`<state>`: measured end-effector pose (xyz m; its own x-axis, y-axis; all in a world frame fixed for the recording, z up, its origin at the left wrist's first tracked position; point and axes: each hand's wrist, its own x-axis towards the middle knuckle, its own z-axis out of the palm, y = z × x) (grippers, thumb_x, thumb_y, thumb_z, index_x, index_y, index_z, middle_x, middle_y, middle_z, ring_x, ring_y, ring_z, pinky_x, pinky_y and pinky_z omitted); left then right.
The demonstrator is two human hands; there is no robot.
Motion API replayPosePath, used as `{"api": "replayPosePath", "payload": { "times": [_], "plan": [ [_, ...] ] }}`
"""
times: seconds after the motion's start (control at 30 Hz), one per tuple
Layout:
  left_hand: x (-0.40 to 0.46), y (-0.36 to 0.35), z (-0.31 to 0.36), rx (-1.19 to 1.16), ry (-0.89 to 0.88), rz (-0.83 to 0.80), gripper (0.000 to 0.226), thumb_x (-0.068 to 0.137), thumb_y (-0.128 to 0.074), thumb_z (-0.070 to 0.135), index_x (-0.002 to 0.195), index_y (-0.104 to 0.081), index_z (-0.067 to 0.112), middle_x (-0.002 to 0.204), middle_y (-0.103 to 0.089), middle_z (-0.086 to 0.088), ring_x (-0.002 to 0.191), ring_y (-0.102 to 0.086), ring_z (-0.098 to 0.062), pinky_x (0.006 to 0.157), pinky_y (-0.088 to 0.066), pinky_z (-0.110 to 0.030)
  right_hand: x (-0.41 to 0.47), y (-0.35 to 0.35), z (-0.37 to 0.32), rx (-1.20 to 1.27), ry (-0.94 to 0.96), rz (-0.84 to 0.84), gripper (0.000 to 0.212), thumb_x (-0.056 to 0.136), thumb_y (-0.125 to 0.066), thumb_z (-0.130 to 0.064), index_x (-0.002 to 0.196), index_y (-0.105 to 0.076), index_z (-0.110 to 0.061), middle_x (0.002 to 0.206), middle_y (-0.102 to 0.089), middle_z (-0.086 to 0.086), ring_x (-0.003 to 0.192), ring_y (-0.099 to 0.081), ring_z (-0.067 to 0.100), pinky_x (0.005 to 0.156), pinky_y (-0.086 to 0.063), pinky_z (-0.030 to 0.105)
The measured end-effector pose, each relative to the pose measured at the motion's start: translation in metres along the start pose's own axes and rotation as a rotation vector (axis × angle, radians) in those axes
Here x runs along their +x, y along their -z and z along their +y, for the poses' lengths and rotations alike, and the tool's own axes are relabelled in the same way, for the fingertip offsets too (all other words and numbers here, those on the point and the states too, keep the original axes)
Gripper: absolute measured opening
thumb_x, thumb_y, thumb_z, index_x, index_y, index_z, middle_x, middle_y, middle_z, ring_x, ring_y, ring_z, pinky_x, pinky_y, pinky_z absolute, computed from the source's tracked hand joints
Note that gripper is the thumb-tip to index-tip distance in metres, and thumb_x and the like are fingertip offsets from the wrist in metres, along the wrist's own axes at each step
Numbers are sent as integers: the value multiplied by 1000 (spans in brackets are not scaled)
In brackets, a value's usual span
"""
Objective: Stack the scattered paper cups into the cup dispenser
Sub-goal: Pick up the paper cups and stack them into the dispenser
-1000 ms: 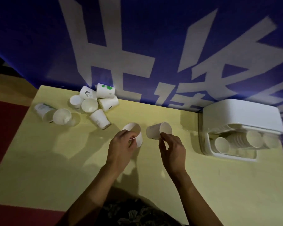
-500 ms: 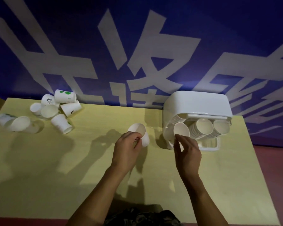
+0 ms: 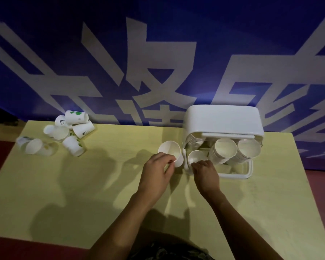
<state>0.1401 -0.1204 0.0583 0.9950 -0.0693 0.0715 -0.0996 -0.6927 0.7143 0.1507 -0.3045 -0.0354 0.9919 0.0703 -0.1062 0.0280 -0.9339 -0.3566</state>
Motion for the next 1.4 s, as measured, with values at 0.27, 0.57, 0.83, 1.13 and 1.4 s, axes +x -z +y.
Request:
{"api": "replayPosePath", "payload": {
  "times": [0.27,0.57,0.83,1.13,1.4],
  "plan": [
    [24,-38,14,106,-96,-133,20,89,-63,17,108,-71,18,107,-67,4,97,-59,-13,86,-48,-24,-13,1,15,259,-65,204,22,83,-69,-8,105,-69,-13,102,-68,3,94,-57,27,78,-49,32],
    [49,-99,14,166,-98,-311,18,93,-55,14,100,-71,13,98,-65,-5,92,-56,-24,78,-43,-30,-50,10,33,300,-170,112,26,85,-63,-7,108,-70,-17,110,-67,-2,101,-58,24,80,-52,33],
    [45,-114,1,231,-79,-452,21,92,-48,8,96,-68,12,95,-63,-9,93,-55,-28,75,-44,-34,-53,17,25,307,-194,109,23,90,-59,-9,110,-70,-16,111,-68,-2,102,-59,23,80,-52,35],
    [34,-79,-16,129,-82,-252,26,93,-55,21,117,-64,18,120,-60,3,108,-52,-15,87,-45,-26,-45,16,-5,309,-134,183,15,92,-62,-16,104,-70,-16,103,-69,-2,92,-60,23,73,-51,35],
    [-16,38,-102,174,182,-9,28,92,-59,24,120,-64,20,117,-65,3,108,-57,-16,91,-48,-31,-23,-8,-80,298,59,81,13,90,-67,-19,101,-71,-15,100,-69,1,90,-63,23,72,-53,33]
  ]
}}
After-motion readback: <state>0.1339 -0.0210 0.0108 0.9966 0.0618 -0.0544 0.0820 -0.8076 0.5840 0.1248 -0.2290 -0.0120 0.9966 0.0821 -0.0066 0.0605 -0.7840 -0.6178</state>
